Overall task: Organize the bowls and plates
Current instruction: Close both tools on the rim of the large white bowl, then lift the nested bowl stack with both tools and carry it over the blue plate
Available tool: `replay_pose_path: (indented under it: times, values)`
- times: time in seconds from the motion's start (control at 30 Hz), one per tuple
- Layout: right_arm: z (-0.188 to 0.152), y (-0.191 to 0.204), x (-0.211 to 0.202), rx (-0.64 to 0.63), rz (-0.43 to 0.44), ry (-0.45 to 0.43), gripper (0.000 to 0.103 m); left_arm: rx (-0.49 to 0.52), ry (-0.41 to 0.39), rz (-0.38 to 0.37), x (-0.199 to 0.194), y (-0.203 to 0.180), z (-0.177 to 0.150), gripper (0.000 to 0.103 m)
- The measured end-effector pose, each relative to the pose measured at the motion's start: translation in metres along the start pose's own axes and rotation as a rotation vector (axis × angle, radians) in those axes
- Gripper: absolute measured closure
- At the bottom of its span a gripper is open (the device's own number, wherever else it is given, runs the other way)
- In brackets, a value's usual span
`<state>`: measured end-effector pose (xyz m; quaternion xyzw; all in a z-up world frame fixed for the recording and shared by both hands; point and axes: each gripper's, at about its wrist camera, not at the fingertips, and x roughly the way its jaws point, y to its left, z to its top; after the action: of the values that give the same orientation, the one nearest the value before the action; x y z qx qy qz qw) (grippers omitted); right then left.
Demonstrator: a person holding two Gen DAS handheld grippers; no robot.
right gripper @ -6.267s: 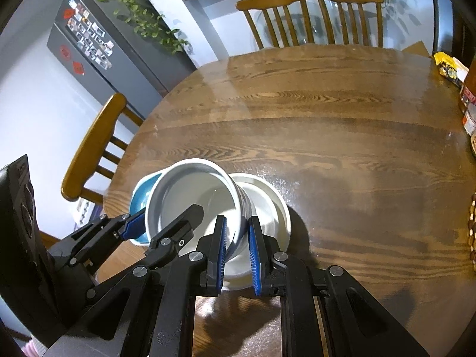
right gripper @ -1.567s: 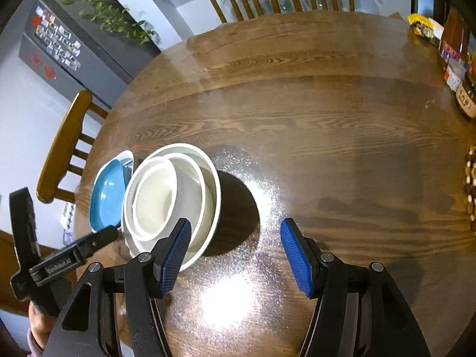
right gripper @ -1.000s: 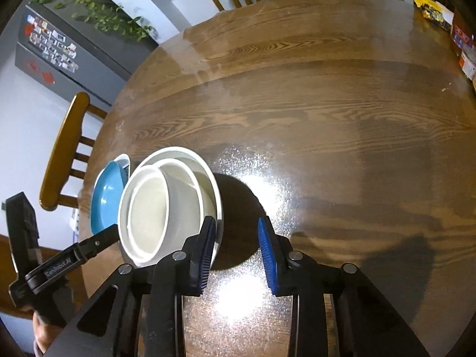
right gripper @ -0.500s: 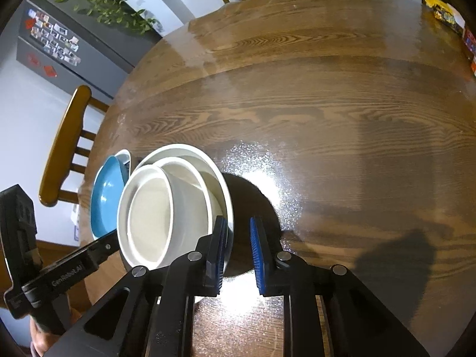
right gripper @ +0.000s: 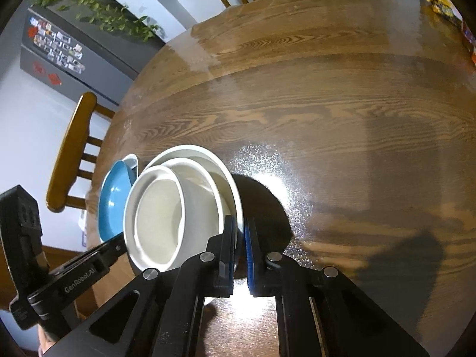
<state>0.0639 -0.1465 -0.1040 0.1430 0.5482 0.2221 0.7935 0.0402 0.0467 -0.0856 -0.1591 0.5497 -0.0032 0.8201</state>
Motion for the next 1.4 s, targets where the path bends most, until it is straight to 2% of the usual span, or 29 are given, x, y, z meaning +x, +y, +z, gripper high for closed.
replay_pose_path:
  times: [0.2,0.87,1.4]
  values:
    - [-0.003,0.003,-0.006,-0.008,-0.004,-0.010,0.094,0.015,-0.024,0.005,-0.006,-0.001,-0.001,0.102]
    - [-0.010,0.021,-0.052,-0.037,-0.013,-0.121,0.094,0.085,-0.143,-0.007,-0.041,-0.009,-0.005,0.102]
    - [-0.002,0.059,-0.050,-0.108,-0.004,-0.127,0.094,0.049,-0.194,0.018,-0.062,0.016,0.004,0.102]
